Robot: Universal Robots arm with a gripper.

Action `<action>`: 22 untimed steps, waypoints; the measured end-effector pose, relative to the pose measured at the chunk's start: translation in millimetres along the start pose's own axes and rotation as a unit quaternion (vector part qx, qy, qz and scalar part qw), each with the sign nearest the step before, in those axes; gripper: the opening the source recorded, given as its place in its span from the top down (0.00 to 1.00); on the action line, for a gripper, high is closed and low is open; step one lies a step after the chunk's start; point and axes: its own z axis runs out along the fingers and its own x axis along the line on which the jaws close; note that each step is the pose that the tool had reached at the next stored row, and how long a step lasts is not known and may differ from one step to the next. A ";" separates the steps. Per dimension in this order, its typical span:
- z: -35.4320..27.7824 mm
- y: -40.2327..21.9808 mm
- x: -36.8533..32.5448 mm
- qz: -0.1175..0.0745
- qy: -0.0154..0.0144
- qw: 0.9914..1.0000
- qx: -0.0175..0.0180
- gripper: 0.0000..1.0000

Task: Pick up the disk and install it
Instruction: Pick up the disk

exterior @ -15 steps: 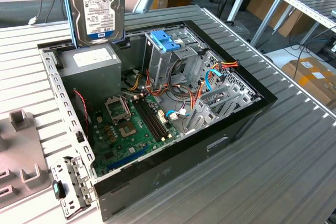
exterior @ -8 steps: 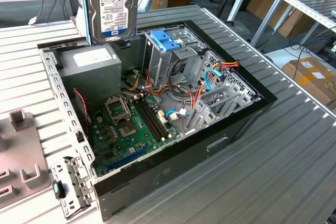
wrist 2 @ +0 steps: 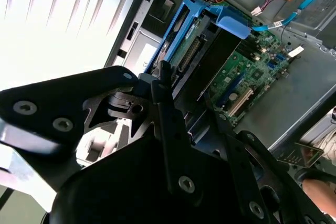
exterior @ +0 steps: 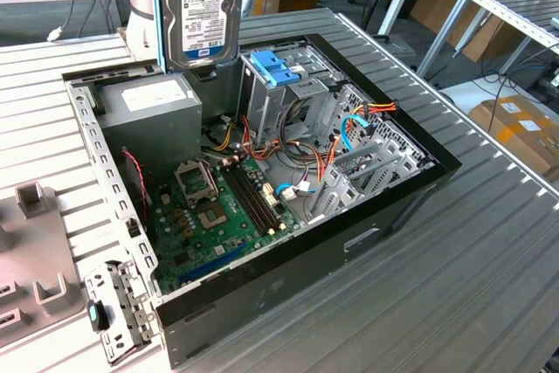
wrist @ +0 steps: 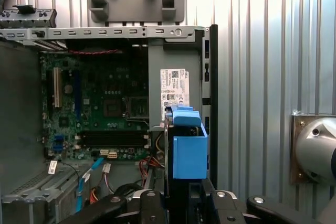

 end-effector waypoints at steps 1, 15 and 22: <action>0.1 -2.0 0.0 0.000 0.000 1.000 0.000 0.65; 1.7 -41.2 -0.8 0.000 0.000 1.000 0.000 0.65; 2.5 -59.6 -1.2 0.000 0.000 1.000 0.000 0.65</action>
